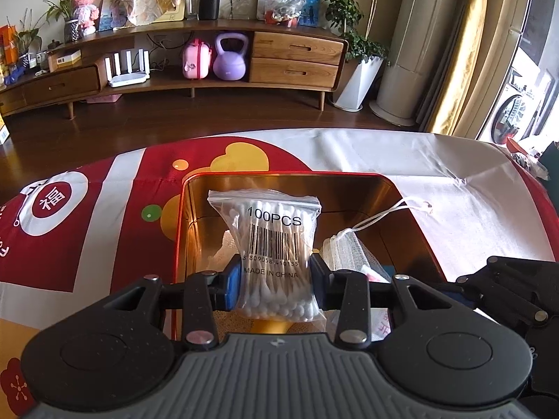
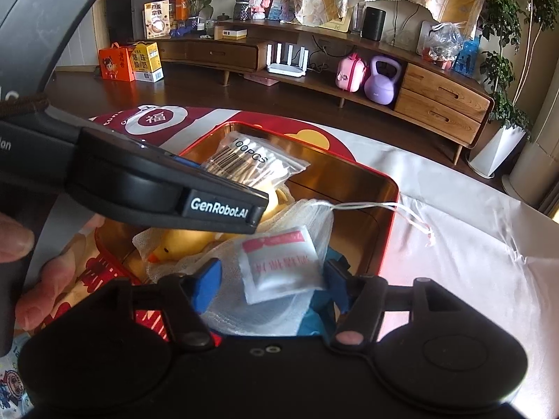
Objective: Organize soft objects
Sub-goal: 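Open both tools to release the swab bag and sachet in the tin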
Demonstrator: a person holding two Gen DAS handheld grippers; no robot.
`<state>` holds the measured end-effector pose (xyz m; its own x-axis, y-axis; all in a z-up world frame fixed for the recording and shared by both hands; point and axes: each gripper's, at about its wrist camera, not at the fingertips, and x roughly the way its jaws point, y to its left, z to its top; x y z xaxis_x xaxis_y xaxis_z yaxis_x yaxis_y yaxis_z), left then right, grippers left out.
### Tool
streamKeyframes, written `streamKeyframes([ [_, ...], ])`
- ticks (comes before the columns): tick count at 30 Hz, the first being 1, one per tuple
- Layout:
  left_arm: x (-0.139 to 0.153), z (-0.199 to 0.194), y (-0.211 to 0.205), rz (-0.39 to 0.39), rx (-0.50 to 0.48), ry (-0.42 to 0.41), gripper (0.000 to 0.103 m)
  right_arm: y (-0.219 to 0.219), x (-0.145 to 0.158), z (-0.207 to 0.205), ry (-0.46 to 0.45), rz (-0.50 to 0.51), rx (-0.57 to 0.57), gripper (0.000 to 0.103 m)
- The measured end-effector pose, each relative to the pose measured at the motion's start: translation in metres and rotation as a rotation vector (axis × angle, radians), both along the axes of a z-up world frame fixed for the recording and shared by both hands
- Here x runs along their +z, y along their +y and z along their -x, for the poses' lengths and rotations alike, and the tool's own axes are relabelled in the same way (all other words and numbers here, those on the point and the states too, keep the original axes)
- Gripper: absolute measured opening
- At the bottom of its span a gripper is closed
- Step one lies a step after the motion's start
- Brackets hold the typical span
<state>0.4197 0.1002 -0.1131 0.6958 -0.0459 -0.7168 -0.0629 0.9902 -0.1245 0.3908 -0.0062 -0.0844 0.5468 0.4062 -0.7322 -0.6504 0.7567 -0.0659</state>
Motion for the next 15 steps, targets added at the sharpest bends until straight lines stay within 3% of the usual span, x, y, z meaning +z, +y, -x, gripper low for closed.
streamKeyframes([
  [2, 0.001, 0.002, 0.000, -0.005, 0.012, 0.003, 0.059, -0.001, 0.001, 0.001, 0.001, -0.002, -0.001, 0.064],
  [4, 0.004, 0.006, -0.001, -0.014, 0.016, -0.015, 0.068, -0.002, 0.003, 0.003, -0.006, 0.002, 0.000, 0.065],
  [15, 0.026, 0.028, -0.004, -0.026, 0.021, -0.044, 0.070, -0.018, 0.023, 0.017, -0.038, -0.030, -0.022, 0.077],
])
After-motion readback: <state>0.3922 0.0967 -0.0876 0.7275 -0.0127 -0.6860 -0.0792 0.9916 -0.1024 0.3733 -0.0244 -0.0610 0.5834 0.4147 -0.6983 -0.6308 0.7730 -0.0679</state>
